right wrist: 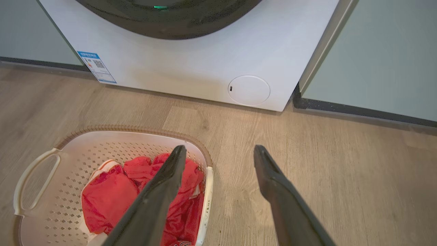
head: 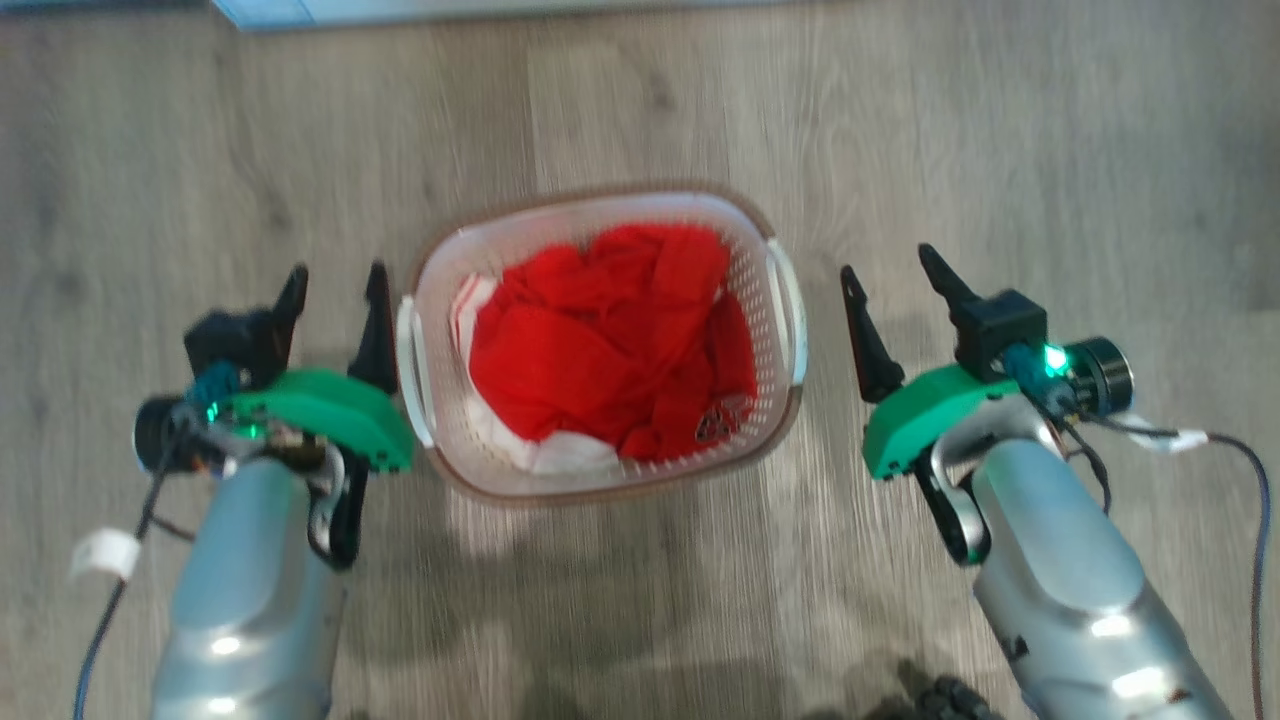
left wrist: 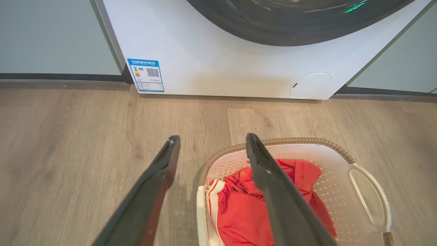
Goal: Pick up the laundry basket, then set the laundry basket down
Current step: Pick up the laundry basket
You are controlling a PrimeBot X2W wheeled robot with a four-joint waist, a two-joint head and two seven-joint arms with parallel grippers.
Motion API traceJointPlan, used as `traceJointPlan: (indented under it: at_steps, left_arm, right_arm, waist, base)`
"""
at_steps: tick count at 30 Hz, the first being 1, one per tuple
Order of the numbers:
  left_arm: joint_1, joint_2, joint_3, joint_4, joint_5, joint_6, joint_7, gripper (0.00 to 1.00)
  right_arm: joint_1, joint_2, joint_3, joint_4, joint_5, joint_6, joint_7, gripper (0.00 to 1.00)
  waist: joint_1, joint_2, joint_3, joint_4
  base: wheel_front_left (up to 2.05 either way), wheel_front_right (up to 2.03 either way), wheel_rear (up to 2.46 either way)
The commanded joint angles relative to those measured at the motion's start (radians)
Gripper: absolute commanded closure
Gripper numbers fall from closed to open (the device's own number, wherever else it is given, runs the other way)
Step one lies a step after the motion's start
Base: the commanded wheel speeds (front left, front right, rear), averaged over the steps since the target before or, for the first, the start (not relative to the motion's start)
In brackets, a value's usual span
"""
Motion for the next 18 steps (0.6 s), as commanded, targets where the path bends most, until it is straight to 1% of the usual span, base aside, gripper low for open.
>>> traceJointPlan:
  at_steps: [1,4,5,10,14,18]
  left_arm:
    - [-0.04,0.018,0.039,0.005,-0.006,-0.015,-0.009,0.0]
    - [-0.086,0.024,0.034,0.062,-0.005,-0.027,-0.009,0.0]
    - [-0.086,0.024,0.034,0.062,-0.005,-0.027,-0.009,0.0]
    - [-0.174,0.044,0.011,0.195,-0.017,-0.032,-0.009,0.0]
    - [-0.227,0.058,-0.067,0.293,-0.046,-0.033,-0.009,0.0]
    - [-0.277,0.069,-0.152,0.4,-0.109,-0.033,-0.009,0.0]
  right_arm:
    - [-0.032,-0.003,0.04,0.019,0.015,0.003,-0.012,0.0]
    - [-0.083,-0.003,0.065,0.081,0.056,0.003,-0.012,0.0]
    - [-0.083,-0.003,0.065,0.081,0.056,0.003,-0.012,0.0]
    - [-0.172,-0.003,0.113,0.188,0.102,0.003,-0.012,0.0]
    - [-0.232,-0.003,0.149,0.263,0.164,0.003,-0.012,0.0]
    - [-0.279,-0.003,0.197,0.332,0.237,0.003,-0.012,0.0]
  waist:
    - [-0.0004,0.0,0.098,-0.003]
    - [-0.0004,0.0,0.149,-0.001]
    - [-0.0004,0.0,0.149,-0.001]
    - [-0.0004,0.0,0.219,0.003]
    - [-0.0004,0.0,0.259,0.004]
    - [-0.0004,0.0,0.279,0.009]
  base:
    - [0.0,0.0,0.0]
    - [0.0,0.0,0.0]
    - [0.0,0.0,0.0]
    - [0.0,0.0,0.0]
    - [0.0,0.0,0.0]
    - [0.0,0.0,0.0]
